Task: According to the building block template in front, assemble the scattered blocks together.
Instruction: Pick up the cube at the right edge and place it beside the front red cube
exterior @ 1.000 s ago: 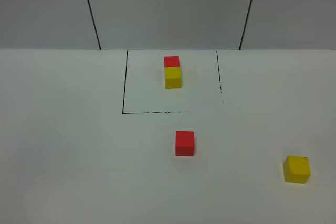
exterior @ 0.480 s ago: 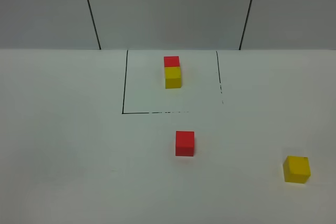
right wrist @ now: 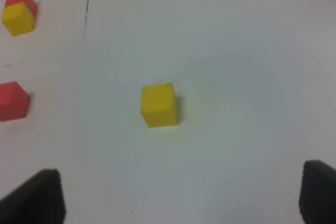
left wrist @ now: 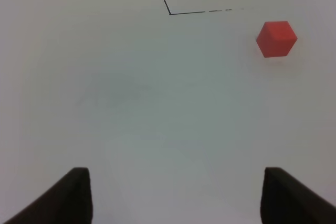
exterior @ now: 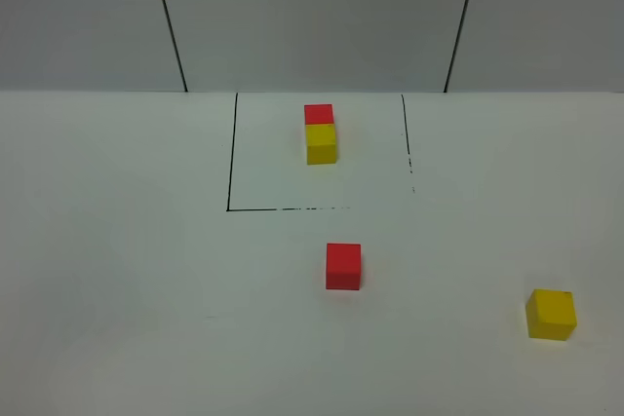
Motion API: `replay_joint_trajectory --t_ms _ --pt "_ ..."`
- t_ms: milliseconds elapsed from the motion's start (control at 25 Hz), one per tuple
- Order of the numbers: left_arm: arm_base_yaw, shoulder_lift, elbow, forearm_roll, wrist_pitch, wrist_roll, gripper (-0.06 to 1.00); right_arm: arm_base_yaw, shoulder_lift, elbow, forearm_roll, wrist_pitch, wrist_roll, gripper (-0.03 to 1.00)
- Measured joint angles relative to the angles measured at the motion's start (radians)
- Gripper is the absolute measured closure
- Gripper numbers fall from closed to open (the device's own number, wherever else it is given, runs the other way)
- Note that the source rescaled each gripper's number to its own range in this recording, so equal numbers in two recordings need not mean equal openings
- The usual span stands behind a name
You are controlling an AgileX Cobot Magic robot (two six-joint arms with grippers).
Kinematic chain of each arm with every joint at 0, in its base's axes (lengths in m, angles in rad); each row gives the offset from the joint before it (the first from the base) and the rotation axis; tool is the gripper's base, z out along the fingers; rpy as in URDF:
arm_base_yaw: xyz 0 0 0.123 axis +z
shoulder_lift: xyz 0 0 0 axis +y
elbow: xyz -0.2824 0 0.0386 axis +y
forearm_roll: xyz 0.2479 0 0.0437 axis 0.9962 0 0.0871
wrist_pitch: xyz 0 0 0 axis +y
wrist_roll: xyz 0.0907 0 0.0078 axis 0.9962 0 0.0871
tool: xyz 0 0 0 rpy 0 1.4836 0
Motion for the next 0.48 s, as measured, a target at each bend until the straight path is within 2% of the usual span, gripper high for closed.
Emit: replay_joint_trajectory --t_ms 160,360,480 --pt "0.006 0.0 0.0 0.0 0.0 0.0 0.5 0.0 0.0 0.0 0.0 0.0 0.0 0.18" --pt "0.063 0.0 0.0 0.0 0.0 0.0 0.5 0.0 0.0 0.0 0.0 0.0 0.001 0.18" --pt "0.067 0.0 0.0 0.0 0.0 0.0 0.5 0.0 0.0 0.0 0.0 0.0 0.001 0.18"
